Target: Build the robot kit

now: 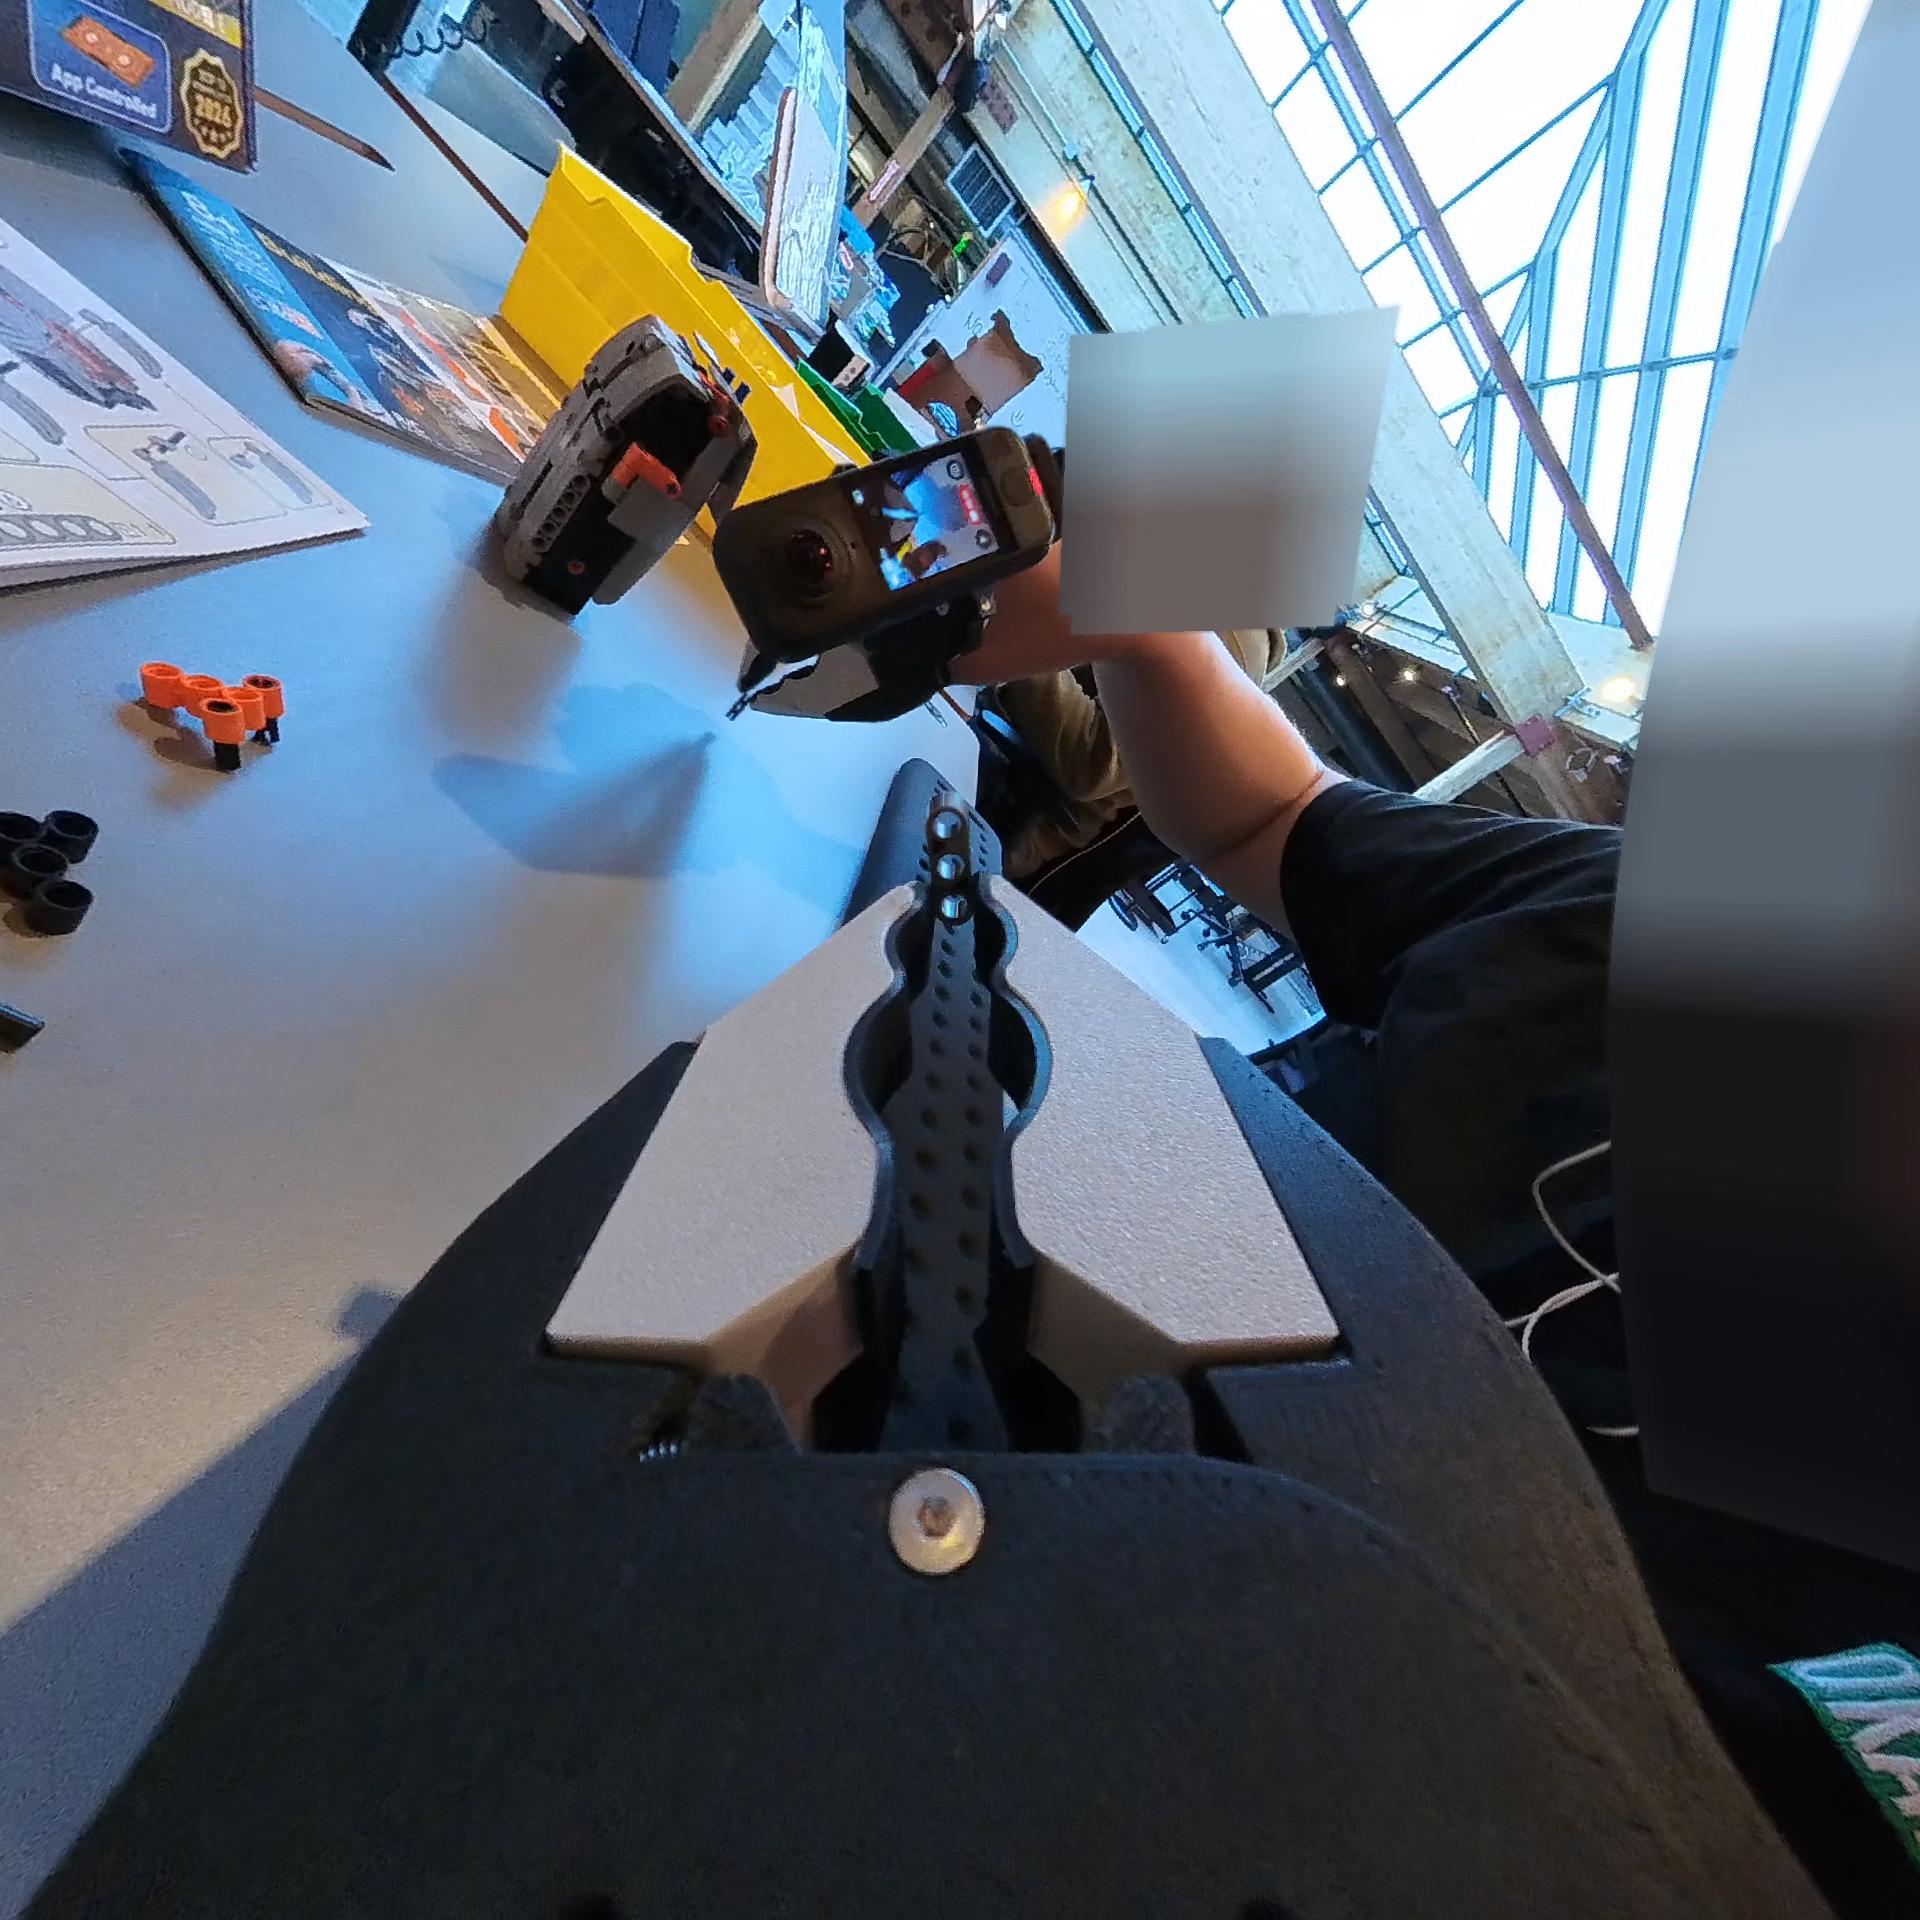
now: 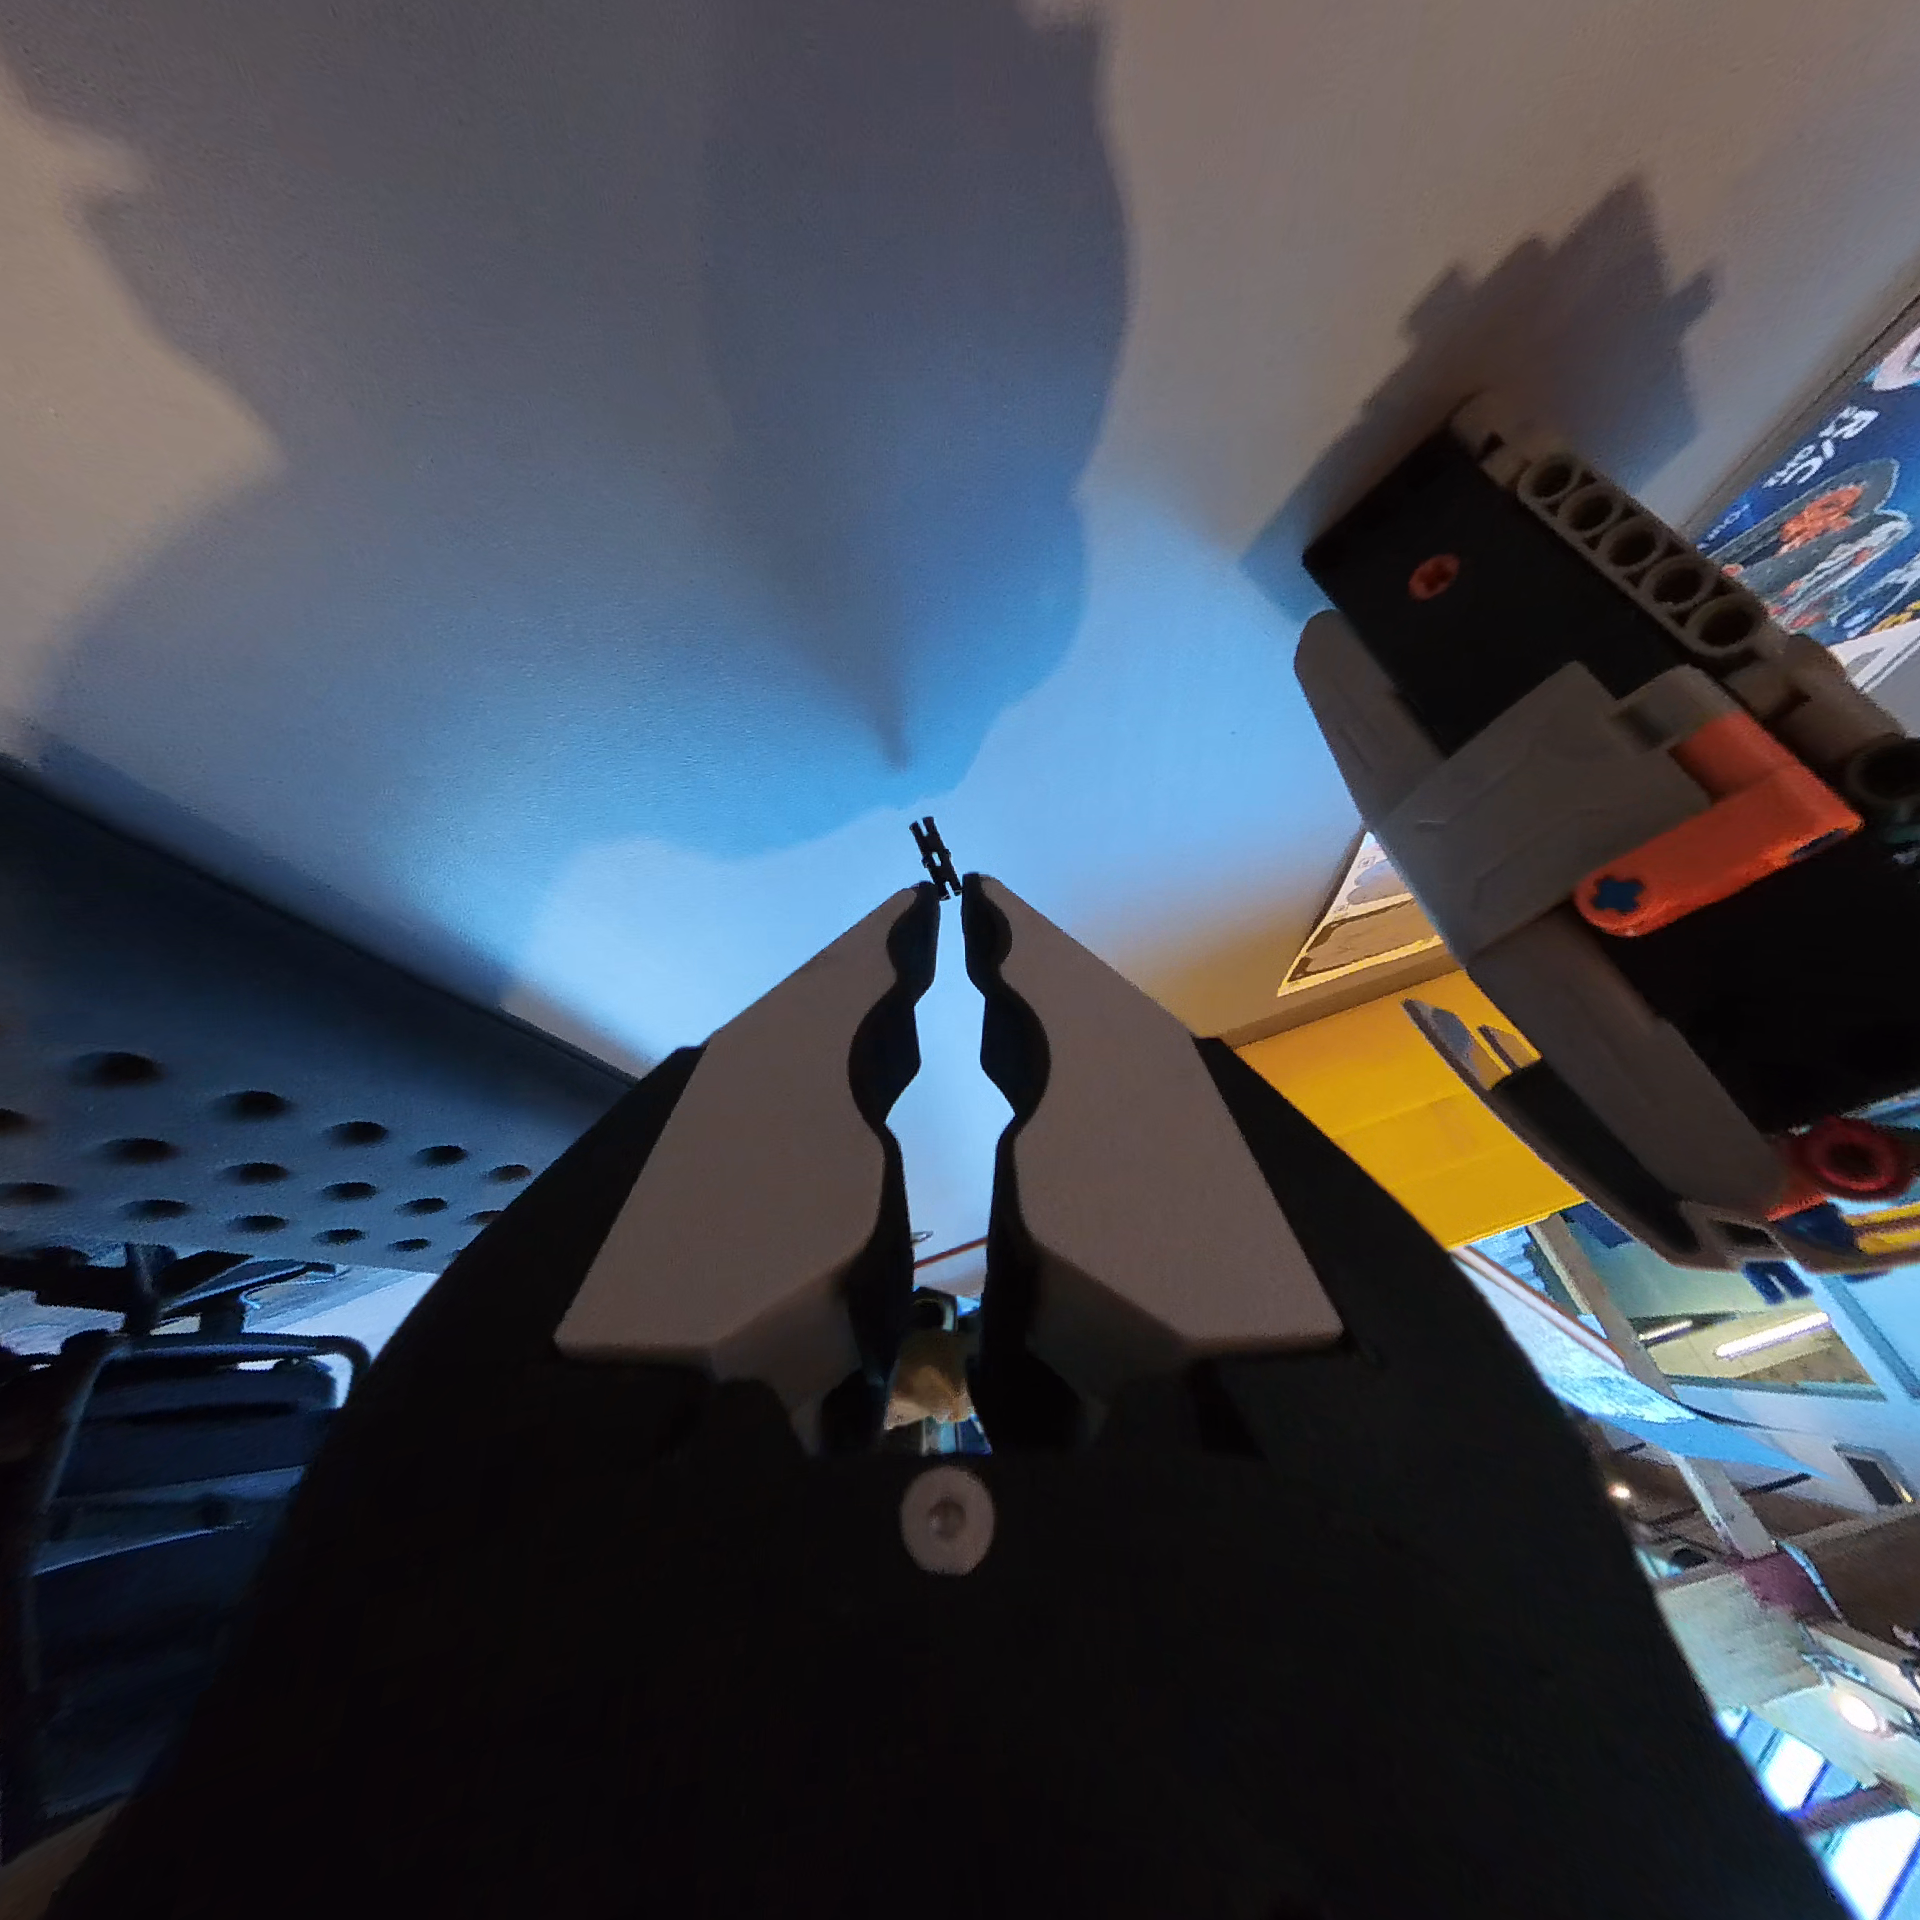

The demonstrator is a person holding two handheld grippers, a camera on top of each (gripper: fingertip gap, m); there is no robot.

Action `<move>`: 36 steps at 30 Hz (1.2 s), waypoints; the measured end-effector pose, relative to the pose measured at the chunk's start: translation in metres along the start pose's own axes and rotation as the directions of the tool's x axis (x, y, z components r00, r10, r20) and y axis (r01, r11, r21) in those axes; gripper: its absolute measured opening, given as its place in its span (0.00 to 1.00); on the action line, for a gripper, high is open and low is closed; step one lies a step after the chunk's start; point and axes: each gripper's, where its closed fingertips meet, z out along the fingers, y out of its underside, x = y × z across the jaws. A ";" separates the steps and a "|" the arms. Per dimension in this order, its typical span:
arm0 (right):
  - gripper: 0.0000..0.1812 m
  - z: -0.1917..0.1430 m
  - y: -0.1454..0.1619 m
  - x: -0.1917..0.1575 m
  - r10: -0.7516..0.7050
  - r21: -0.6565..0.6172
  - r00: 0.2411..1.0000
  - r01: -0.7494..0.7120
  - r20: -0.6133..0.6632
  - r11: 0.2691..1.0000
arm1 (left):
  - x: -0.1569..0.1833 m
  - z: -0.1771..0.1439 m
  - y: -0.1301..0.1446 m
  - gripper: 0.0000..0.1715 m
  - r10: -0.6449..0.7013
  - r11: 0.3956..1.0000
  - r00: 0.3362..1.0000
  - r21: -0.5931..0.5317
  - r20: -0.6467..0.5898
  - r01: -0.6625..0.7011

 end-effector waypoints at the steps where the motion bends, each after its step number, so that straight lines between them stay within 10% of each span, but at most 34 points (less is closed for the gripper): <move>1: 0.01 0.001 0.002 0.000 0.004 -0.013 1.000 -0.004 -0.004 1.000 | 0.000 0.000 0.000 0.02 0.000 1.000 1.000 0.003 -0.003 0.000; 36: 0.08 -0.009 0.014 -0.007 0.022 0.009 0.999 -0.022 0.033 1.000 | 0.006 -0.008 0.009 0.02 -0.020 1.000 0.999 -0.007 -0.027 0.020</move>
